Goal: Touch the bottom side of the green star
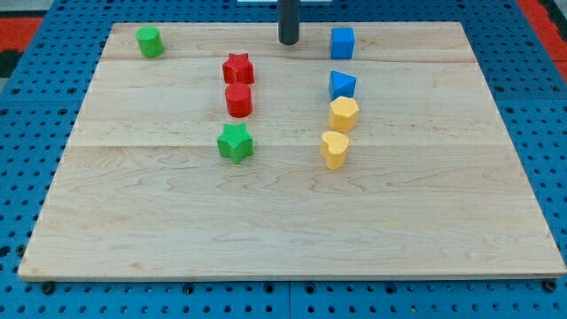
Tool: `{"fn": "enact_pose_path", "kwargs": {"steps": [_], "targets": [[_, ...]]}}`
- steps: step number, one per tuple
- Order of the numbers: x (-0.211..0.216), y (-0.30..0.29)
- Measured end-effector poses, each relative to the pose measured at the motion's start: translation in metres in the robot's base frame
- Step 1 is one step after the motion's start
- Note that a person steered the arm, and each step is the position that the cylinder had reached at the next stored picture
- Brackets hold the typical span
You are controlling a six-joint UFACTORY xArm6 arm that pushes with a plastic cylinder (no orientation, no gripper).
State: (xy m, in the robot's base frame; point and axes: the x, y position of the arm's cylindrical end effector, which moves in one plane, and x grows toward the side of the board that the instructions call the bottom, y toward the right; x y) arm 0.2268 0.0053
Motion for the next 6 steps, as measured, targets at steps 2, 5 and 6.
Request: {"fn": "enact_pose_path", "kwargs": {"steps": [2,5,6], "targets": [[-0.002,0.001],[0.113,0.007],[0.189,-0.003]]}}
